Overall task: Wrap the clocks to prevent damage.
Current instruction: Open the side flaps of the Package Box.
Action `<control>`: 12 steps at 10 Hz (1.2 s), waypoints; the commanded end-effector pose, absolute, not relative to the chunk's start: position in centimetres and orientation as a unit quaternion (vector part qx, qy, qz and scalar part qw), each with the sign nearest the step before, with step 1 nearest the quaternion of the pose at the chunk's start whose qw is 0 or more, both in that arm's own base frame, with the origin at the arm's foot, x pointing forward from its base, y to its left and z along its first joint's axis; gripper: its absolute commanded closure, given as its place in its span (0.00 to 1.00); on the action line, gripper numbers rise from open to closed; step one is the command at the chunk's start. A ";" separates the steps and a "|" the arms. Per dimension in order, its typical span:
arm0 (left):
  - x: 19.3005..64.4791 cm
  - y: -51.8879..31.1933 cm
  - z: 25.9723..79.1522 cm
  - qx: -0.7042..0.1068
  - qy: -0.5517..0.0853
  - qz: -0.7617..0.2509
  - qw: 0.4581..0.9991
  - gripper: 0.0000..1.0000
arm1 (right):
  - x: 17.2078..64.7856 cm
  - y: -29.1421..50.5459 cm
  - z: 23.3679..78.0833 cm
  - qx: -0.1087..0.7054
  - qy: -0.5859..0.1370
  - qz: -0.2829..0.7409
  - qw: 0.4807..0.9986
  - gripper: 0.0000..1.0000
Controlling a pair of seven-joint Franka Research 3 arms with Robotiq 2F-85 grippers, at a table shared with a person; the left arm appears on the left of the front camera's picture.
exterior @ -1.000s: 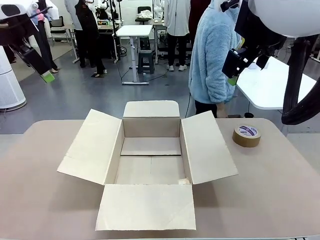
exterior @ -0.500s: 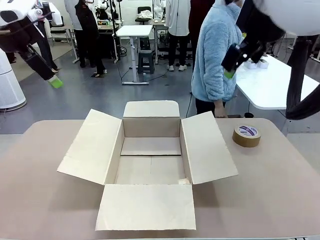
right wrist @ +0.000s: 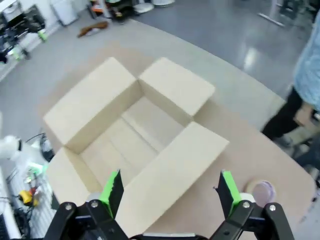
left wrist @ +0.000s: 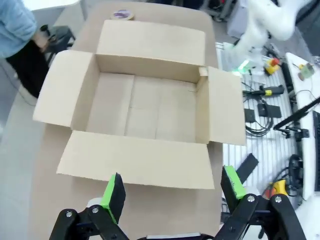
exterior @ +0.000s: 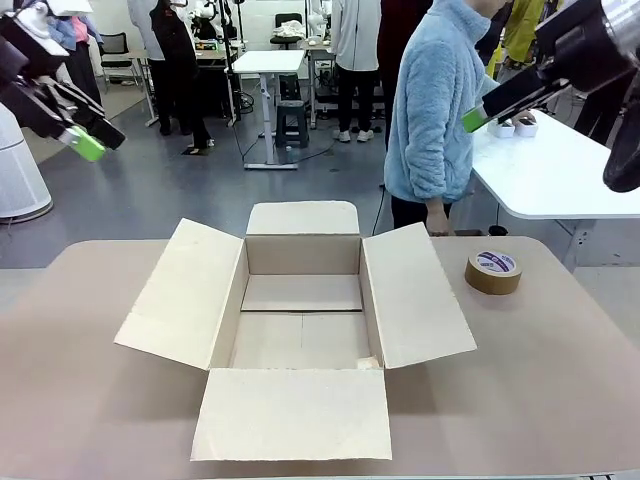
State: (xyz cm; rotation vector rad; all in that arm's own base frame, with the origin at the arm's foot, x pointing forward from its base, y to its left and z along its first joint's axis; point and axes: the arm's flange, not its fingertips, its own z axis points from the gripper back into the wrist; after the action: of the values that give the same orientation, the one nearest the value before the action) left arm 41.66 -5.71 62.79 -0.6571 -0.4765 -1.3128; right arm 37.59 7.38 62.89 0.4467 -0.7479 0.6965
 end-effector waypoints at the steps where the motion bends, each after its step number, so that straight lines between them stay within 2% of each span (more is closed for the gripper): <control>1: 42.5 -2.9 63.2 -0.307 -0.225 -0.579 0.721 0.00 | 37.4 5.3 61.0 0.254 -0.312 0.363 0.840 0.00; 5: 42.1 0.8 62.7 -0.321 -0.292 -0.526 0.731 0.00 | 36.9 2.7 59.1 0.265 -0.348 0.363 0.823 0.00; 6: 42.0 1.0 62.4 -0.300 -0.296 -0.519 0.744 0.00 | 36.5 3.1 58.8 0.219 -0.368 0.351 0.833 0.00; 7: 42.2 1.5 63.4 -0.320 -0.270 -0.530 0.737 0.00 | 37.2 2.7 59.9 0.259 -0.335 0.362 0.831 0.00; 10: 41.6 2.1 62.9 -0.305 -0.276 -0.533 0.739 0.00 | 37.0 2.4 59.8 0.242 -0.339 0.358 0.836 0.00; 11: 41.3 2.4 63.1 -0.293 -0.285 -0.540 0.736 0.60 | 36.5 2.6 59.8 0.207 -0.356 0.376 0.830 0.59; 12: 41.4 2.7 63.1 -0.296 -0.285 -0.540 0.735 0.60 | 36.2 2.8 59.9 0.200 -0.359 0.376 0.830 0.59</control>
State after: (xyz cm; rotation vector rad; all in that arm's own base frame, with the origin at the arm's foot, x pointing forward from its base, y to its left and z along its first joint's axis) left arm 41.97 2.32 63.47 -0.6682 -0.6169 -1.1562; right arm 36.66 2.66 60.42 0.4746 -0.7349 0.7790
